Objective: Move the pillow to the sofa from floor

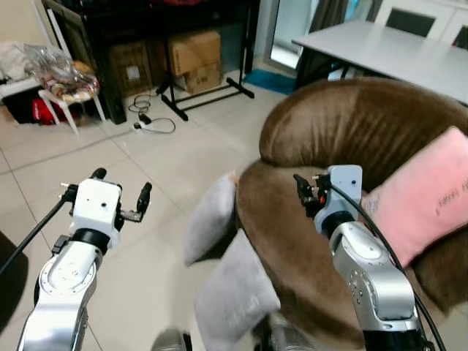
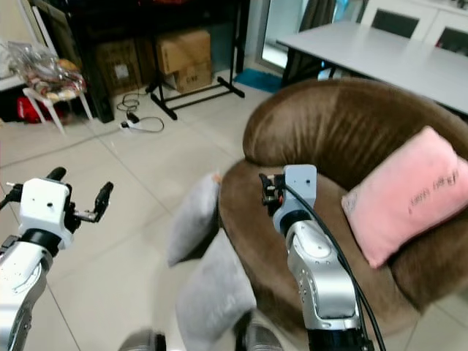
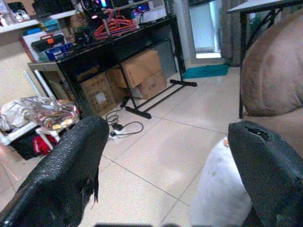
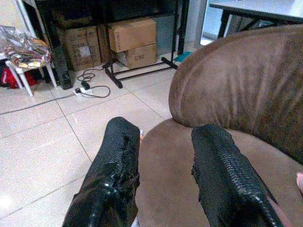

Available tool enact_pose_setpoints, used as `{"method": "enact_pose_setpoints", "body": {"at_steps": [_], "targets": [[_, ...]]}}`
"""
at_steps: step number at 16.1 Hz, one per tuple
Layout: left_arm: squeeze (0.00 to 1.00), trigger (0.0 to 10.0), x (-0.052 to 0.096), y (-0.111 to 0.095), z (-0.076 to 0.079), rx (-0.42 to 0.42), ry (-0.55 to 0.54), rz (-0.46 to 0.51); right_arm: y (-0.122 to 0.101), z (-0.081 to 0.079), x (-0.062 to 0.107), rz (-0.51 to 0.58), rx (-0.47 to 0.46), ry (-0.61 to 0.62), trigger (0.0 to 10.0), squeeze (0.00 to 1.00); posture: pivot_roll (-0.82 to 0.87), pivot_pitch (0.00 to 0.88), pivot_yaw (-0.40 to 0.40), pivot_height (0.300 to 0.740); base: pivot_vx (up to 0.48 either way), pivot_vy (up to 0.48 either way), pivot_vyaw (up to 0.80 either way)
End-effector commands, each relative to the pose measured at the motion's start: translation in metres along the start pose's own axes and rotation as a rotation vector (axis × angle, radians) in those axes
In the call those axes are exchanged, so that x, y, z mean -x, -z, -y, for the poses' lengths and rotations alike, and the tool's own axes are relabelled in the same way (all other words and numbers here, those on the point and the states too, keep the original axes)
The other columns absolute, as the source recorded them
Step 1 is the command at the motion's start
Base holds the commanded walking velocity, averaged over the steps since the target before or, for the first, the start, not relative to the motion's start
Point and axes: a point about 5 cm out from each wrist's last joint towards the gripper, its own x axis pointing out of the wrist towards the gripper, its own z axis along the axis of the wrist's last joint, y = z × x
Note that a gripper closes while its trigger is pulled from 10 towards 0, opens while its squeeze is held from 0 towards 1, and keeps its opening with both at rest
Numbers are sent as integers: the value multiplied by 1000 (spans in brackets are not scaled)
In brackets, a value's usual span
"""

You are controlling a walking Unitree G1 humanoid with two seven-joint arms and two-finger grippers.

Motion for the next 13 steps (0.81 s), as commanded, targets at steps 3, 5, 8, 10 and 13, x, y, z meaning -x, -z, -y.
{"method": "enact_pose_setpoints", "body": {"at_steps": [3, 5, 8, 10, 13], "targets": [[0, 10000, 0, 0, -1, -10, -19, 5, -1, 3, 2, 12, -9, -4, 10000, 0, -9, 0, -35, 606, 0, 0, 0], [0, 10000, 0, 0, 0, 5, -22, 12, -2, 2, 0, 8, 13, -6, 10000, 0, -9, 0, -38, 587, 0, 0, 0], [0, 10000, 1, -1, 1, 16, -20, 16, -3, 1, -2, 6, 37, -18, 10000, 0, -9, 0, -45, 587, 0, 0, 0], [0, 10000, 2, -1, 2, 31, -7, 24, -2, 1, -3, 2, 43, -21, 10000, 0, -9, 0, -50, 587, 0, 0, 0], [0, 10000, 4, -2, 2, 50, -6, 33, -2, 0, -4, -8, 90, -38, 10000, 0, -10, 0, -54, 587, 210, 0, 0]]}}
